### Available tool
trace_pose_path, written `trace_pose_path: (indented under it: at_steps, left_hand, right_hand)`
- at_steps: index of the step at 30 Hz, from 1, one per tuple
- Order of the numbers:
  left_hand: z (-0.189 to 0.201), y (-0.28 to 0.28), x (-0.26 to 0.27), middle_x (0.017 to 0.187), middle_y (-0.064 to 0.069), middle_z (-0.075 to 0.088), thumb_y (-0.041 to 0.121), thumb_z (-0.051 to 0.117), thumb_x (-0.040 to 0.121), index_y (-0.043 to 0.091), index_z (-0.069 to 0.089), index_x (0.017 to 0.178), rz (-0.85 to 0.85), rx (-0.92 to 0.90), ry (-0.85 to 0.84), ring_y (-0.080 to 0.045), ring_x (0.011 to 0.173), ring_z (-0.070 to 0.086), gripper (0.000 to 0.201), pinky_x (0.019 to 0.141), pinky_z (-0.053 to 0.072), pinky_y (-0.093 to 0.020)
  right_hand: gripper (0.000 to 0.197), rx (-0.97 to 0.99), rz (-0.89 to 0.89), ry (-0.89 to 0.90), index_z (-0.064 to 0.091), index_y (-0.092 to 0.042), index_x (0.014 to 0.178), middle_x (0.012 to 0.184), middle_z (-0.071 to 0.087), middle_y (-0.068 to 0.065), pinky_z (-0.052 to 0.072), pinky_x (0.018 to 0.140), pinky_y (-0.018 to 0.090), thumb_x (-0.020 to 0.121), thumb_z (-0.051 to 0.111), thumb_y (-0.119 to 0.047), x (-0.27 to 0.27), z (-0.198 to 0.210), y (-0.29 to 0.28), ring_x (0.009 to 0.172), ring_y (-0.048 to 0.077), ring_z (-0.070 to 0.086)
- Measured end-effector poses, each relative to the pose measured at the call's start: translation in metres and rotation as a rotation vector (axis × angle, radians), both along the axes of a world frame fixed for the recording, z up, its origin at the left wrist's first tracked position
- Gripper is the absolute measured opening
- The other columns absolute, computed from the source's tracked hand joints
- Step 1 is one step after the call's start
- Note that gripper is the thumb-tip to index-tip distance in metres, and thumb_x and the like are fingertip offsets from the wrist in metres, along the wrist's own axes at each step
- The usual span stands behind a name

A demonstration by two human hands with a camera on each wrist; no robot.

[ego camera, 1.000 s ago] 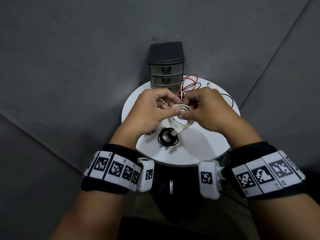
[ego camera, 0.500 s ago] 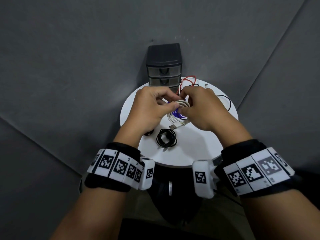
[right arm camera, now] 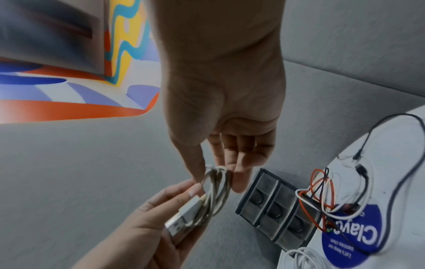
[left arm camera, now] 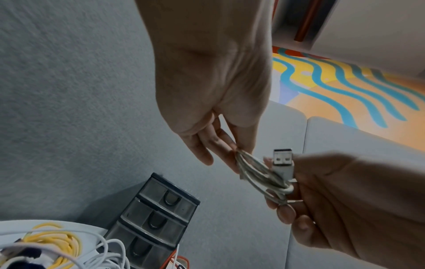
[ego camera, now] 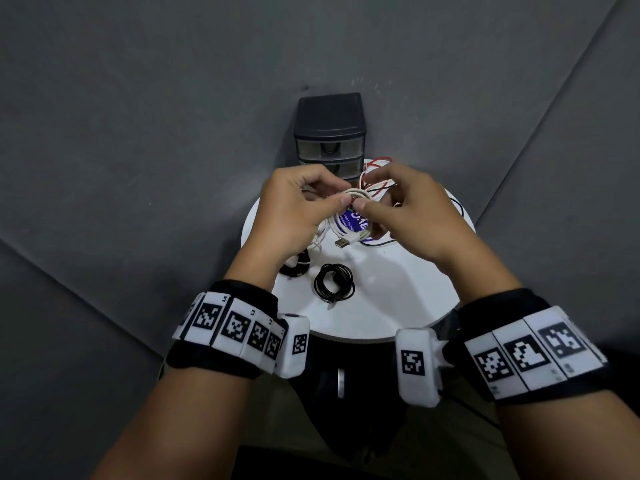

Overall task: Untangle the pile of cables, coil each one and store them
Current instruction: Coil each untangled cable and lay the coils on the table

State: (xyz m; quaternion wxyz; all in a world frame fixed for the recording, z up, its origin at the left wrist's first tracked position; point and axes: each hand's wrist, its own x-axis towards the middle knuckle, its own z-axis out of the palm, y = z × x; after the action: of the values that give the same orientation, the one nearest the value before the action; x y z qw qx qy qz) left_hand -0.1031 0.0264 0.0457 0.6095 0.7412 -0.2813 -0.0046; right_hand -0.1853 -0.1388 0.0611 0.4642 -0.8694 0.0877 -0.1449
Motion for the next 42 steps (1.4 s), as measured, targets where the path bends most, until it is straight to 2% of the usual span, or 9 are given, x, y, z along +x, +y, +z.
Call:
trace_pose_path:
  at_steps: [6,11,16,19,23,28,31,35,42]
  left_hand:
    - [-0.006,0.0,0.008,0.082,-0.008,0.075,0.01,0.083,0.082,0.021,0.075,0.088,0.048,0.003,0.067,-0.032,0.08,0.074,0.015,0.079,0.06,-0.049]
    - [-0.023,-0.006,0.016,0.08,-0.005,0.074,0.01,0.08,0.085,0.017,0.066,0.1,-0.001,0.095,0.123,-0.018,0.08,0.073,0.022,0.074,0.051,-0.026]
    - [-0.042,-0.012,0.024,0.076,-0.008,0.073,0.007,0.078,0.086,0.005,0.071,0.092,-0.047,0.173,0.152,-0.012,0.07,0.068,0.01,0.07,0.05,-0.019]
    - [-0.052,-0.014,0.034,0.082,-0.004,0.074,0.012,0.077,0.089,0.012,0.076,0.092,-0.033,0.258,0.157,-0.003,0.067,0.062,0.003,0.068,0.048,-0.019]
    - [-0.065,-0.014,0.053,0.09,-0.002,0.075,0.014,0.078,0.088,0.02,0.077,0.094,-0.039,0.374,0.177,-0.007,0.078,0.066,0.009,0.081,0.056,-0.032]
    - [-0.069,-0.006,0.078,0.08,0.01,0.07,0.014,0.074,0.09,0.021,0.076,0.093,0.011,0.474,0.163,0.002,0.065,0.062,0.008,0.073,0.051,-0.021]
    - [-0.07,0.002,0.095,0.079,0.011,0.069,0.015,0.073,0.09,0.025,0.074,0.087,0.041,0.531,0.157,-0.003,0.068,0.063,0.011,0.074,0.052,-0.025]
    - [-0.072,0.01,0.108,0.083,0.01,0.069,0.016,0.074,0.089,0.026,0.073,0.085,0.046,0.673,0.135,-0.007,0.078,0.062,0.011,0.069,0.044,-0.019]
    - [-0.073,0.007,0.11,0.099,0.0,0.068,0.021,0.077,0.085,0.026,0.071,0.089,0.03,0.779,0.093,-0.019,0.095,0.064,0.008,0.078,0.048,-0.028]
  right_hand:
    - [0.03,0.278,0.043,0.016,0.065,-0.017,0.115,0.08,0.071,0.012,0.055,0.064,0.034,0.087,0.075,-0.008,0.0,-0.01,-0.004,0.068,0.021,0.072]
    - [0.021,0.33,-0.011,0.068,0.071,-0.014,0.106,0.088,0.073,0.013,0.05,0.062,0.027,0.088,0.071,-0.002,0.003,-0.03,-0.012,0.069,0.017,0.068]
    - [0.018,0.268,-0.069,0.123,0.074,-0.012,0.1,0.081,0.073,0.01,0.052,0.06,0.025,0.088,0.069,0.0,0.011,-0.056,-0.018,0.066,0.016,0.067]
    - [0.015,0.247,-0.094,0.153,0.073,-0.009,0.098,0.08,0.073,0.015,0.053,0.059,0.025,0.088,0.069,0.001,0.023,-0.07,-0.02,0.064,0.018,0.066]
    - [0.013,0.181,-0.108,0.212,0.072,-0.009,0.095,0.073,0.071,0.01,0.049,0.059,0.026,0.087,0.07,0.001,0.048,-0.091,-0.025,0.059,0.016,0.066]
    - [0.013,0.025,-0.076,0.293,0.073,-0.011,0.09,0.077,0.072,0.009,0.055,0.067,0.032,0.084,0.072,0.0,0.078,-0.109,-0.026,0.068,0.021,0.069]
    - [0.011,-0.142,-0.038,0.34,0.072,-0.019,0.088,0.092,0.071,0.005,0.055,0.081,0.034,0.086,0.075,-0.009,0.091,-0.114,-0.025,0.088,0.024,0.067]
    - [0.006,-0.312,0.007,0.392,0.071,-0.016,0.094,0.094,0.07,0.006,0.044,0.073,0.029,0.09,0.071,-0.011,0.098,-0.12,-0.022,0.091,0.024,0.064]
    - [0.009,-0.352,0.017,0.433,0.07,-0.015,0.099,0.1,0.069,0.007,0.041,0.074,0.028,0.091,0.064,-0.015,0.095,-0.115,-0.022,0.094,0.025,0.061]
